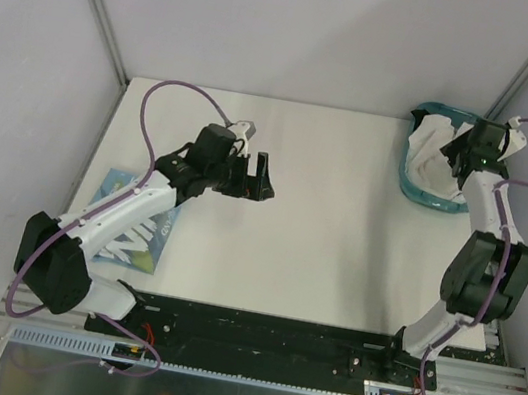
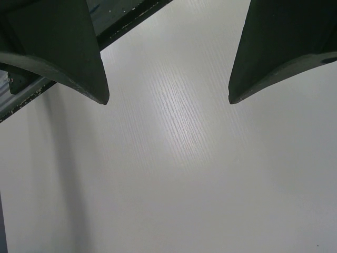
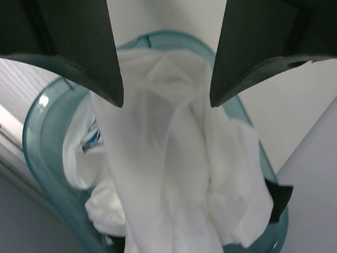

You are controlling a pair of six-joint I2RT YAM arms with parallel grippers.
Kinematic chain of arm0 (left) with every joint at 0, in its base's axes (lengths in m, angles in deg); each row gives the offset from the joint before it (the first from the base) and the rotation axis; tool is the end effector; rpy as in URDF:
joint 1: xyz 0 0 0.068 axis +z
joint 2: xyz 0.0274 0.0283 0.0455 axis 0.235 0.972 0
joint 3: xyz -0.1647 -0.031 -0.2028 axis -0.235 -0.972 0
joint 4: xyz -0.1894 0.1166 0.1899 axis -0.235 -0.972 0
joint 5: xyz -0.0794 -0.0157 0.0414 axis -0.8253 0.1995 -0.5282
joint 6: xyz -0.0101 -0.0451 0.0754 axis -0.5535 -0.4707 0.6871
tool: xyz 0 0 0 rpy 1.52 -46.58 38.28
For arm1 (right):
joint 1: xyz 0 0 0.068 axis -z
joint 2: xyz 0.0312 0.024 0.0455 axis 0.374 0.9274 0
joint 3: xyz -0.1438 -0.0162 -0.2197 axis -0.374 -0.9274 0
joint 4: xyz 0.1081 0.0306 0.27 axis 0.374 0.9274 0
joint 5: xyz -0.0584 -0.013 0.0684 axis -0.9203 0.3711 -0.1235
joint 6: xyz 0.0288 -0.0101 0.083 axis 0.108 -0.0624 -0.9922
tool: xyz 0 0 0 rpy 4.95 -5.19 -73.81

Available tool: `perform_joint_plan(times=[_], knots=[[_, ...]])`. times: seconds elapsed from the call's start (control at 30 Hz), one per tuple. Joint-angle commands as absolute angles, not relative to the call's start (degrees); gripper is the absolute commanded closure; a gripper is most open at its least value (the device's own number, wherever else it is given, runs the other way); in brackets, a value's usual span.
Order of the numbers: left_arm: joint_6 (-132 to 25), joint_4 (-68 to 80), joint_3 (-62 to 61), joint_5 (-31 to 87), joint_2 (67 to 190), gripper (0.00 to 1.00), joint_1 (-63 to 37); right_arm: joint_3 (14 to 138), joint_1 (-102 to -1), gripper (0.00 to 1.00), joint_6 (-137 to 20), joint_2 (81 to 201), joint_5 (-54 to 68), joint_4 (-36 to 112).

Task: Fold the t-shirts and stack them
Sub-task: Grab crumpled tshirt from bin with the right arm

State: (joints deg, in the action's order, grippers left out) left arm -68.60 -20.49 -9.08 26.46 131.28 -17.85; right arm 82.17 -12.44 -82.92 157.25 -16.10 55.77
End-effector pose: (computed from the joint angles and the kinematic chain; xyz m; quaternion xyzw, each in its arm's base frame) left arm 0.3091 -0.2042 0.2556 0.0731 0.8971 -0.2740 0.3389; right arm 0.4510 -0.0964 0.2657 0.3634 0.7976 -0.0253 0.4808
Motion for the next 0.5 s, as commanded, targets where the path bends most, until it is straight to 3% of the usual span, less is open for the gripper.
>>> perform_joint_plan(times=[0.0,0.47], knots=[[-67.6,-18.7,-8.8,24.3,130.3,0.0,-17.4,91.7,-11.1,0.26,-79.8,164.6,-17.5,56.6],[-67.7,-17.9,-9.5,22.8,131.2,0.01,-16.1,111.2,-14.8,0.19,-74.8,183.4,-18.8,63.8]])
